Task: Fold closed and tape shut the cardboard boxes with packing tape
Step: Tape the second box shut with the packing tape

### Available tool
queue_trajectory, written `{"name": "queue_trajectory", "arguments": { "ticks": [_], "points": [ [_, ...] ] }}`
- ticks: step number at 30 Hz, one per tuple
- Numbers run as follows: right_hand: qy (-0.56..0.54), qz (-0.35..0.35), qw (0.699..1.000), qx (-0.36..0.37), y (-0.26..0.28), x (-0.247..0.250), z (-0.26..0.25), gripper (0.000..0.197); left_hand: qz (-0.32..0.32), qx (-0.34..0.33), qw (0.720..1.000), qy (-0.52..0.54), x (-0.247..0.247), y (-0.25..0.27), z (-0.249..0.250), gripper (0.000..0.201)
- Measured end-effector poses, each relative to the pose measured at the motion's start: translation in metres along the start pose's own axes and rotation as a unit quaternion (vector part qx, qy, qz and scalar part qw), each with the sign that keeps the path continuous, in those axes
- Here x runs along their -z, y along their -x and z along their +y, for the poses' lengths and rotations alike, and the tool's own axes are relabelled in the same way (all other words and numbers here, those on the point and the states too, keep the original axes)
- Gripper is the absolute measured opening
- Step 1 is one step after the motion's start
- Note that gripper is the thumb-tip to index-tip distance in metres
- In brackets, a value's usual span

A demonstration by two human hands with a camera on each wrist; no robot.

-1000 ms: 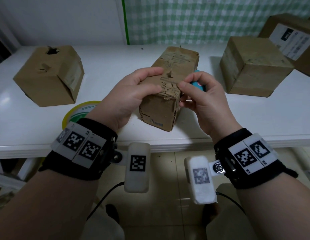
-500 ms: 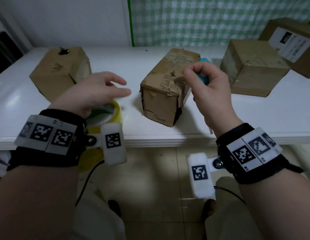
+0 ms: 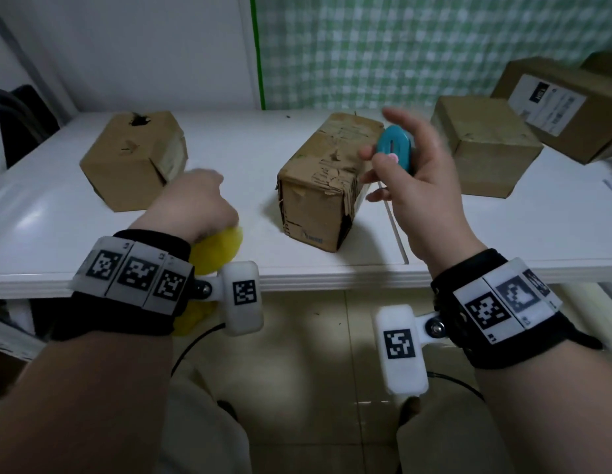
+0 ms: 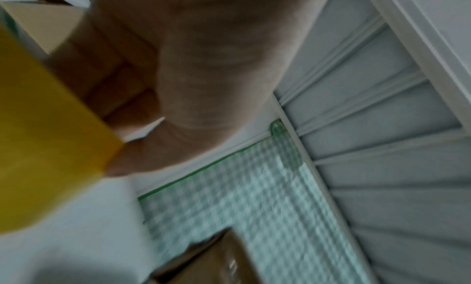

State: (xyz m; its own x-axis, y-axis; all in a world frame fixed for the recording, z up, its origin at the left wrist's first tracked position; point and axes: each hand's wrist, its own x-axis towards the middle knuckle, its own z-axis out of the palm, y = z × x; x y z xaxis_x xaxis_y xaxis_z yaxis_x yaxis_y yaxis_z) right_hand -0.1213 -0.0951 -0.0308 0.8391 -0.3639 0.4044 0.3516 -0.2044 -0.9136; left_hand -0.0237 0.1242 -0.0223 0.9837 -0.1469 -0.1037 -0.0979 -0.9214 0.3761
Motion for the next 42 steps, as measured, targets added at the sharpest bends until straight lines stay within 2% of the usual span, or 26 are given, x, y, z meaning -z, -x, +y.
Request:
{"name": "queue_trajectory", "arguments": {
  "ticks": [2, 4, 5, 9, 11, 13, 17, 19, 22, 26, 34, 42],
  "points": [
    [-0.031, -0.009, 0.999, -0.020, -0.001, 0.000, -0.001, 0.031, 0.077, 0.000, 0.987, 0.140, 0.009, -0.002, -0.004, 0.063],
    [-0.064, -0.009, 0.997, -0.030, -0.004, -0.002, -0.001, 0.029, 0.145, -0.019, 0.935, 0.322, 0.019, 0.001, -0.002, 0.059],
    [-0.070, -0.009, 0.997, -0.031, -0.005, -0.004, -0.001, 0.029, 0.156, -0.038, 0.906, 0.393, 0.022, 0.004, 0.002, 0.059],
    [-0.053, -0.009, 0.999, -0.008, -0.007, -0.012, -0.005, 0.023, 0.124, -0.136, 0.806, 0.563, 0.031, 0.018, 0.021, 0.063],
    [-0.036, -0.020, 0.999, 0.006, -0.007, -0.017, -0.006, 0.024, 0.088, -0.168, 0.777, 0.600, 0.029, 0.021, 0.029, 0.066],
    [-0.020, -0.044, 0.999, 0.014, -0.006, -0.021, -0.007, 0.026, 0.052, -0.192, 0.762, 0.616, 0.026, 0.025, 0.037, 0.068],
    [0.051, -0.070, 0.996, 0.038, -0.005, -0.025, -0.006, 0.052, -0.009, -0.241, 0.744, 0.623, 0.021, 0.030, 0.047, 0.071],
    [0.077, -0.062, 0.994, 0.055, -0.006, -0.026, -0.005, 0.057, -0.033, -0.264, 0.738, 0.621, 0.019, 0.032, 0.051, 0.075],
    [0.103, -0.030, 0.991, 0.078, -0.009, -0.024, -0.002, 0.054, -0.056, -0.283, 0.734, 0.615, 0.016, 0.035, 0.058, 0.074],
    [0.119, -0.004, 0.988, 0.100, -0.010, -0.022, -0.001, 0.039, -0.067, -0.293, 0.735, 0.607, 0.012, 0.036, 0.064, 0.068],
    [0.140, -0.005, 0.982, 0.129, -0.009, -0.011, 0.002, 0.031, -0.042, -0.279, 0.753, 0.594, 0.006, 0.033, 0.071, 0.049],
    [0.159, 0.001, 0.976, 0.149, -0.012, -0.001, 0.005, 0.028, -0.023, -0.283, 0.770, 0.571, 0.001, 0.035, 0.079, 0.044]
  ]
}}
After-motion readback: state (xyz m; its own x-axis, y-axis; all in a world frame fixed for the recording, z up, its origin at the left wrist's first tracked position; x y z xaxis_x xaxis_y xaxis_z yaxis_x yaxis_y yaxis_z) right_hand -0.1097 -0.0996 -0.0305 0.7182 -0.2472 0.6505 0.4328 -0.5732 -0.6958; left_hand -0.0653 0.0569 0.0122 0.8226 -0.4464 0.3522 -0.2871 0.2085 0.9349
